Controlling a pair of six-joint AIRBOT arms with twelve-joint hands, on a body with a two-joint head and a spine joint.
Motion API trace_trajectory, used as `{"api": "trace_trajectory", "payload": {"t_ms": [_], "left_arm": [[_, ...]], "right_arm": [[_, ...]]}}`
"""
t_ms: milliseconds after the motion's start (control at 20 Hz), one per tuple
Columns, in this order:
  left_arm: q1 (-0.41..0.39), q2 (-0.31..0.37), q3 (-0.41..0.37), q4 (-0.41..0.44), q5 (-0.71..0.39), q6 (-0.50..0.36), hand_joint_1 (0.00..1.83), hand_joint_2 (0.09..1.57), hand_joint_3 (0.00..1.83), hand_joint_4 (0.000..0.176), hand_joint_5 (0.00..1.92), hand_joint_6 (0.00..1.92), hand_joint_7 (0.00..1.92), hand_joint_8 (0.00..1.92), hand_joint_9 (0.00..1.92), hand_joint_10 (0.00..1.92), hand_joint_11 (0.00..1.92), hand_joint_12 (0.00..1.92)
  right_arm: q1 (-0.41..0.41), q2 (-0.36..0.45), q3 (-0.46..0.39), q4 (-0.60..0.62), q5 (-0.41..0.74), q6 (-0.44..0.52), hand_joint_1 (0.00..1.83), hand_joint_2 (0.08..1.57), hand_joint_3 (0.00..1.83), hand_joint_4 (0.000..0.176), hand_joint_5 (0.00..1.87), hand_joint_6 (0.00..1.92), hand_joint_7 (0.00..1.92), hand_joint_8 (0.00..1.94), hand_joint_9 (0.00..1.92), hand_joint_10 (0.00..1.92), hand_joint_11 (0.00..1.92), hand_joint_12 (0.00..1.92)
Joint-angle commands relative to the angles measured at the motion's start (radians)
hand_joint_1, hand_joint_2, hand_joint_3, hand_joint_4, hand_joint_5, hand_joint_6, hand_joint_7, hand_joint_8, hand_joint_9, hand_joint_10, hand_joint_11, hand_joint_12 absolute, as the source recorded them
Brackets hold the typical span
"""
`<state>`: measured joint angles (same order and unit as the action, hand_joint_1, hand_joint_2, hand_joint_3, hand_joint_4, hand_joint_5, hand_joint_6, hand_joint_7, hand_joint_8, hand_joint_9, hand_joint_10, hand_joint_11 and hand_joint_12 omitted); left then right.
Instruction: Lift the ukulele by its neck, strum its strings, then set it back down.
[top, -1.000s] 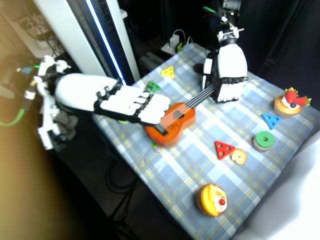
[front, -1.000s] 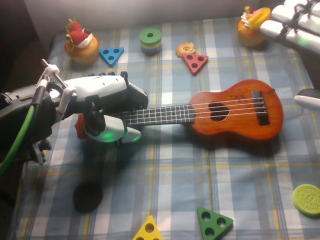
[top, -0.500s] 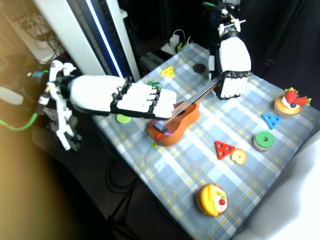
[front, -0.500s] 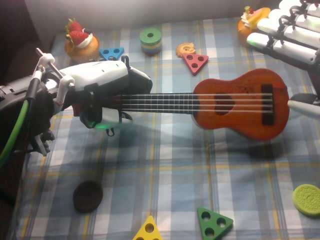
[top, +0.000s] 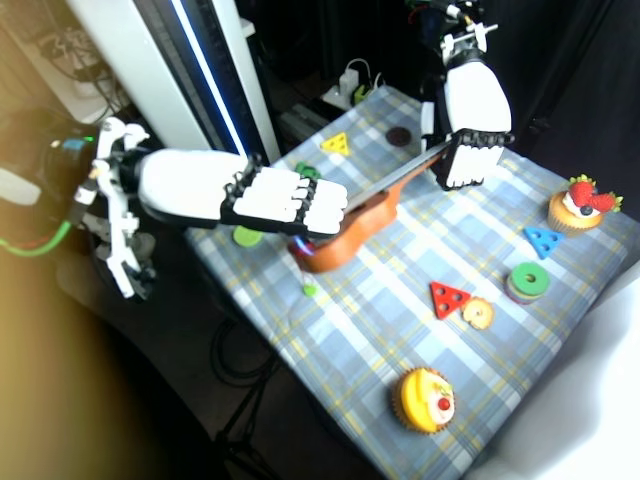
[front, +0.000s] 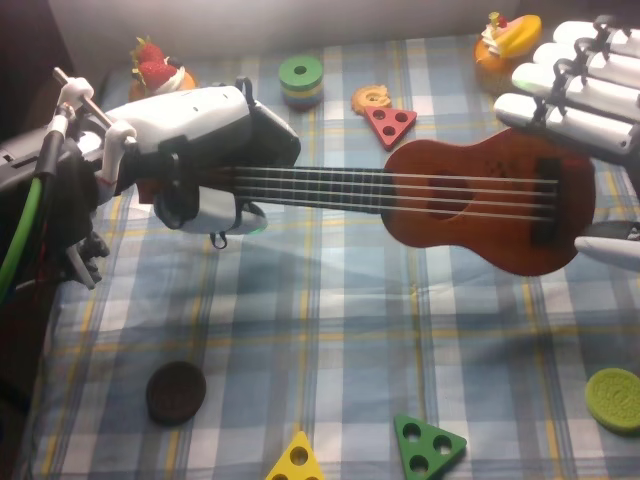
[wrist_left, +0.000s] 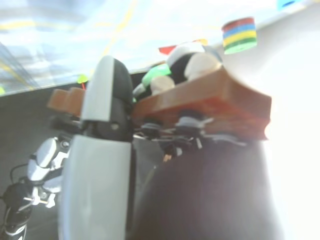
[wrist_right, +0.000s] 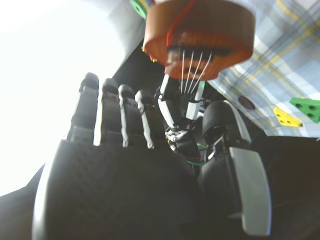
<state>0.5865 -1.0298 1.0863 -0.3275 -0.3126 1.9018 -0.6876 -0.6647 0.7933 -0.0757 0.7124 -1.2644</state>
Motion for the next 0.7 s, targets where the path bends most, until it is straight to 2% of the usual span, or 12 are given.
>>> {"api": "trace_trajectory", "payload": {"t_ms": [0,50,100,150,250,300,350,400,450,600,650], "left_arm": [[-0.017,0.007,-0.001,0.002,-0.126,-0.014,1.35,1.15,0.0,0.0,0.74,1.92,0.9,1.92,1.04,1.92,1.06,1.92],[-0.02,0.007,-0.001,0.003,-0.126,-0.014,1.33,1.16,0.0,0.0,0.75,1.92,0.9,1.92,1.05,1.92,1.07,1.92],[-0.022,0.007,0.002,0.003,-0.126,-0.015,1.35,1.16,0.0,0.0,0.76,1.92,0.91,1.92,1.06,1.92,1.07,1.92],[-0.025,0.006,0.004,0.003,-0.126,-0.016,1.37,1.15,0.0,0.0,0.77,1.92,0.91,1.92,1.06,1.92,1.07,1.92],[-0.026,0.002,0.009,0.002,-0.126,-0.018,1.34,1.16,0.0,0.0,0.74,1.92,0.89,1.92,1.05,1.92,1.07,1.92],[-0.027,0.0,0.009,0.002,-0.126,-0.019,1.33,1.16,0.0,0.0,0.74,1.92,0.89,1.92,1.06,1.92,1.08,1.92],[-0.028,-0.002,0.01,0.002,-0.126,-0.02,1.33,1.17,0.0,0.0,0.76,1.92,0.92,1.92,1.13,1.92,1.2,1.92],[-0.028,-0.003,0.012,0.001,-0.126,-0.022,1.33,1.17,0.0,0.0,0.76,1.92,0.92,1.92,1.13,1.92,1.2,1.92],[-0.028,-0.005,0.015,0.0,-0.126,-0.026,1.32,1.17,0.0,0.0,0.78,1.92,0.93,1.92,1.16,1.92,1.25,1.92],[-0.028,-0.011,0.019,0.0,-0.13,-0.039,1.32,1.18,0.01,0.0,0.85,1.92,1.02,1.92,1.27,1.92,1.39,1.92],[-0.028,-0.011,0.018,0.0,-0.132,-0.04,1.33,1.18,0.01,0.0,0.92,1.92,1.08,1.92,1.34,1.92,1.46,1.92]], "right_arm": [[0.017,0.006,-0.003,0.005,0.105,0.001,0.29,1.33,0.0,0.023,0.05,0.01,0.0,0.0,0.0,0.0,0.0,0.0],[0.017,0.006,-0.004,0.0,0.1,0.003,0.29,1.33,0.0,0.02,0.05,0.01,0.0,0.0,0.0,0.0,0.0,0.0],[0.017,0.006,-0.006,-0.007,0.097,0.006,0.28,1.33,0.0,0.006,0.07,0.02,0.0,0.0,0.0,0.0,0.0,0.0],[0.017,0.006,-0.008,-0.014,0.096,0.008,0.26,1.34,0.0,0.0,0.08,0.02,0.0,0.0,0.0,0.0,0.0,0.0],[0.017,0.006,-0.011,-0.026,0.094,0.009,0.21,1.32,0.0,0.014,0.09,0.02,0.0,0.0,0.0,0.0,0.0,0.0],[0.018,0.006,-0.01,-0.028,0.092,0.009,0.2,1.32,0.0,0.014,0.11,0.02,0.0,0.0,0.0,0.0,0.0,0.0],[0.02,0.006,-0.01,-0.03,0.087,0.009,0.12,1.33,0.0,0.026,0.14,0.03,0.0,0.0,0.0,0.0,0.0,0.0],[0.022,0.005,-0.01,-0.033,0.084,0.009,0.12,1.33,0.0,0.026,0.14,0.03,0.0,0.0,0.0,0.0,0.0,0.0],[0.024,0.003,-0.009,-0.035,0.079,0.009,0.11,1.33,0.0,0.016,0.16,0.04,0.0,0.0,0.0,0.0,0.0,0.0],[0.031,-0.003,-0.004,-0.042,0.066,0.008,0.1,1.33,0.0,0.0,0.19,0.04,0.0,0.0,0.0,0.0,0.0,0.0],[0.036,-0.007,-0.002,-0.044,0.059,0.005,0.16,1.32,0.0,0.0,0.22,0.05,0.0,0.0,0.0,0.0,0.0,0.0]]}}
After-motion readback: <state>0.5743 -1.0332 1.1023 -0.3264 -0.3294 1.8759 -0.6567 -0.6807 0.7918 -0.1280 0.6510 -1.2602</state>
